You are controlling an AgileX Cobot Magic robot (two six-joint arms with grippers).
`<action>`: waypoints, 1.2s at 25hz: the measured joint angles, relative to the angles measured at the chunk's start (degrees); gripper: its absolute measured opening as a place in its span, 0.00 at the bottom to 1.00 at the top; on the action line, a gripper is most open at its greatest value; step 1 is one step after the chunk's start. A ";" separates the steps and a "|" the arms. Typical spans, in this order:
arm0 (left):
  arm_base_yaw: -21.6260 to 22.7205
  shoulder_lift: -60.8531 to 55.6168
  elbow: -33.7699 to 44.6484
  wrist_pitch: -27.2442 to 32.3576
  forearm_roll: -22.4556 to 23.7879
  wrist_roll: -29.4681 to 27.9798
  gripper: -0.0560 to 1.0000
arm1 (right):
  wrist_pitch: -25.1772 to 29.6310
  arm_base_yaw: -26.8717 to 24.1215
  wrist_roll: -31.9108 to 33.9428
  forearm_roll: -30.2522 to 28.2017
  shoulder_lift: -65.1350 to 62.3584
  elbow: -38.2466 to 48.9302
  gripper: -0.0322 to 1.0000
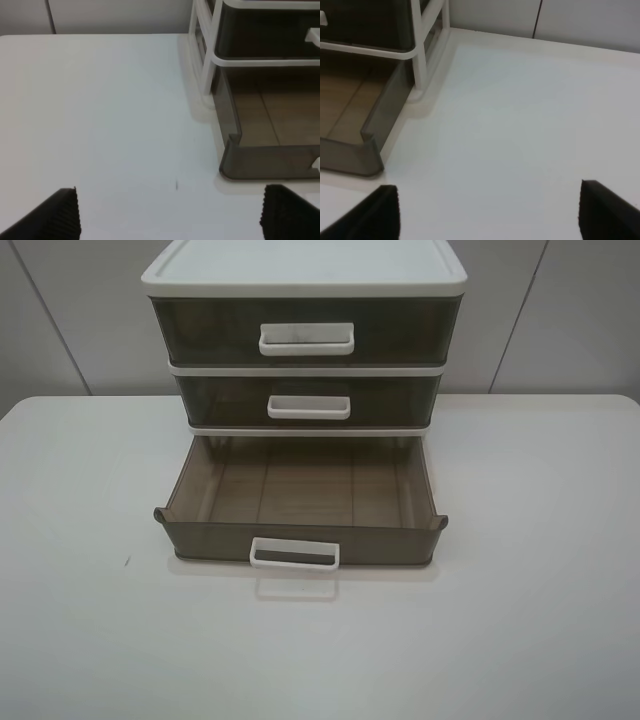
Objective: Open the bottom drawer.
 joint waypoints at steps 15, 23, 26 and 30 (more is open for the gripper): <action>0.00 0.00 0.00 0.00 0.00 0.00 0.76 | 0.67 -15.87 -5.55 3.14 -3.85 0.06 0.73; 0.00 0.00 0.00 0.00 0.00 0.00 0.76 | 0.67 -15.87 -5.55 3.30 -3.85 0.06 0.73; 0.00 0.00 0.00 0.00 0.00 0.00 0.76 | 0.67 -15.87 -5.55 3.34 -3.85 0.06 0.73; 0.00 0.00 0.00 0.00 0.00 0.00 0.76 | 0.67 -15.87 -5.55 3.41 -3.85 0.06 0.73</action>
